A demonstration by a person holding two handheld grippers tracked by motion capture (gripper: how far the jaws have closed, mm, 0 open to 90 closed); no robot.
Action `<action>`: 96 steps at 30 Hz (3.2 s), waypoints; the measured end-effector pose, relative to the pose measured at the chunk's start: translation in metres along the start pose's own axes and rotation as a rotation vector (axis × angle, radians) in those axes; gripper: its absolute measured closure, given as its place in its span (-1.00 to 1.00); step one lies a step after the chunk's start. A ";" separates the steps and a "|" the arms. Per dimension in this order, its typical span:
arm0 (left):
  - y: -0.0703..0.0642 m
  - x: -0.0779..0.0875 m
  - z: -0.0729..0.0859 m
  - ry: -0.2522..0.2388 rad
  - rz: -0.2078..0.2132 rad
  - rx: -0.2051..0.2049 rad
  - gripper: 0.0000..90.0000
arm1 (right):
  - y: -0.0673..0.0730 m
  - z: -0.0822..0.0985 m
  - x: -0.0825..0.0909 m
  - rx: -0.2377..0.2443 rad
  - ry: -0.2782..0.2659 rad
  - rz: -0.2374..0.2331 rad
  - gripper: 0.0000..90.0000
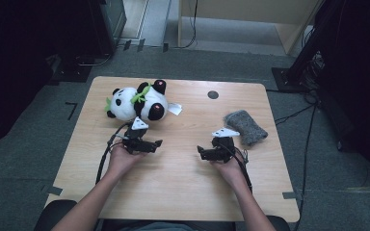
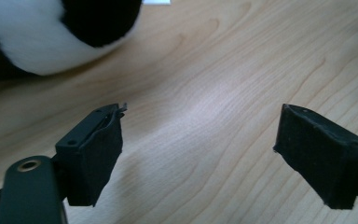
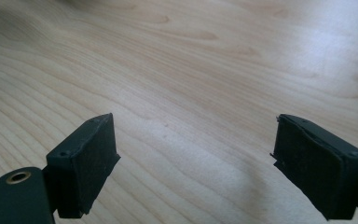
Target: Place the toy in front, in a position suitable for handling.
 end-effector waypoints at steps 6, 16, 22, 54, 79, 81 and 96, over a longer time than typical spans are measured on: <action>0.008 0.008 -0.004 -0.023 0.001 0.035 -0.52 | -0.003 -0.003 0.006 -0.013 -0.018 -0.002 -0.53; 0.019 0.015 -0.018 -0.019 -0.028 0.026 -0.34 | -0.005 -0.007 0.011 -0.015 -0.040 0.001 -0.41; 0.022 0.016 -0.026 -0.026 -0.005 0.008 -0.36 | -0.007 -0.007 0.012 -0.007 -0.038 0.002 -0.31; 0.082 0.031 -0.082 -0.080 -0.091 -0.002 -0.31 | 0.000 -0.008 0.009 -0.014 0.018 -0.078 -0.23; 0.106 -0.002 -0.088 -0.048 -0.142 0.005 0.03 | -0.008 -0.006 0.019 -0.029 0.000 -0.062 -0.19; 0.106 -0.004 -0.087 -0.051 -0.142 0.008 0.04 | -0.009 -0.006 0.018 -0.031 0.000 -0.062 -0.19; 0.104 -0.008 -0.078 -0.085 -0.129 0.077 0.40 | -0.020 -0.015 0.025 -0.060 -0.036 -0.055 -0.15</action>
Point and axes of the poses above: each handheld gripper's, and its own axes: x roughly backward along the jaws, z roughly out of its underside, y roughly to its left, the point moved 5 cm from there along -x, roughly forward along the jaws, and after that the axes turned 8 degrees about -y, right-handed, at the moved point
